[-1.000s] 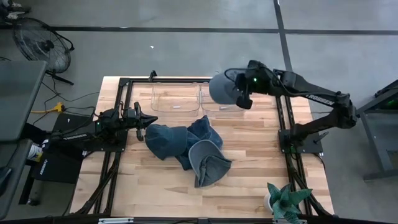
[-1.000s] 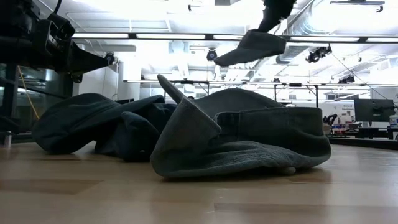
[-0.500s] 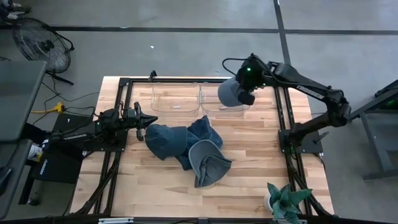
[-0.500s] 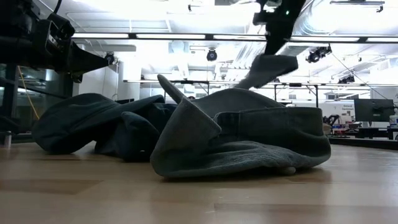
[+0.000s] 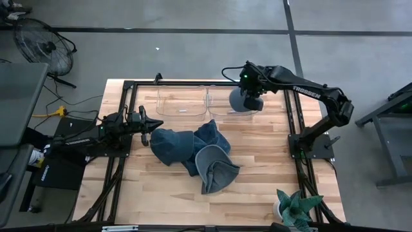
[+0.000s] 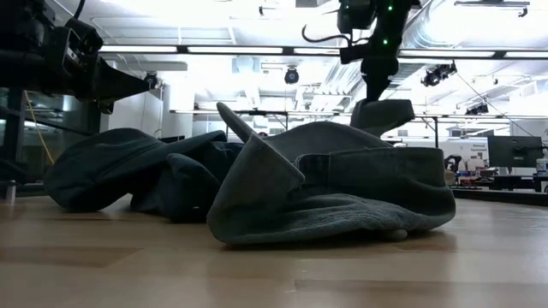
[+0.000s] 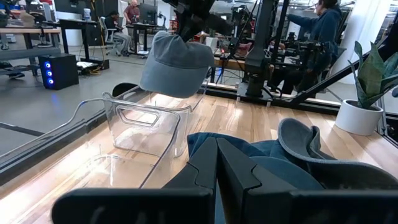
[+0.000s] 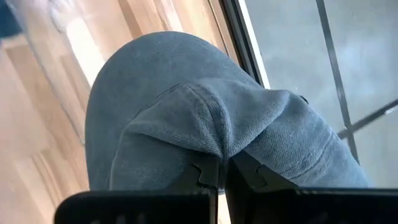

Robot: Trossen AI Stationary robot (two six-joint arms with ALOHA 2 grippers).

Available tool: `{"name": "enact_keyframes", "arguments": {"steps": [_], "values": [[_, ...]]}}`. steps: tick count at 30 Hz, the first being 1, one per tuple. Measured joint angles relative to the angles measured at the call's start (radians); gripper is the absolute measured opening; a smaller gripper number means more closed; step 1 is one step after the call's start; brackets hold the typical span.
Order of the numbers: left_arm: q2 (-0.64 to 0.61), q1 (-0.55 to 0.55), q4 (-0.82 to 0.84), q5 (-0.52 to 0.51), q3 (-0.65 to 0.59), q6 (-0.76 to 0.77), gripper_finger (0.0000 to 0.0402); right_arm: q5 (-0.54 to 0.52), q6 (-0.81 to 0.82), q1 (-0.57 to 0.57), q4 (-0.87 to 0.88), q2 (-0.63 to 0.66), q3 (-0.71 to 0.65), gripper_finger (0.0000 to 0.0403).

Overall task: Pick & Place hat
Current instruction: Put the right gray cap into the right transparent bin

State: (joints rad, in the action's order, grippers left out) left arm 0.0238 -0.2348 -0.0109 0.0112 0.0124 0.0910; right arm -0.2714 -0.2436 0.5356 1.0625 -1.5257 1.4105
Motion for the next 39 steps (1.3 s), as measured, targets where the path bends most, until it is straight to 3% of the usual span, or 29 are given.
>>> {"name": "enact_keyframes", "arguments": {"steps": [19,30,39], "values": [[0.0,0.0,0.0,0.0,0.0,0.0,0.0001,-0.035,0.025,0.009,0.056,-0.099,0.0,0.0],[0.0,0.0,0.0,0.0,0.0,0.0,0.0001,-0.014,-0.006,0.007,0.016,-0.1,0.0,0.0],[0.0,0.0,0.0,0.0,0.0,0.0,0.0001,-0.063,-0.051,0.008,0.014,-0.1,0.0,0.0]]}}
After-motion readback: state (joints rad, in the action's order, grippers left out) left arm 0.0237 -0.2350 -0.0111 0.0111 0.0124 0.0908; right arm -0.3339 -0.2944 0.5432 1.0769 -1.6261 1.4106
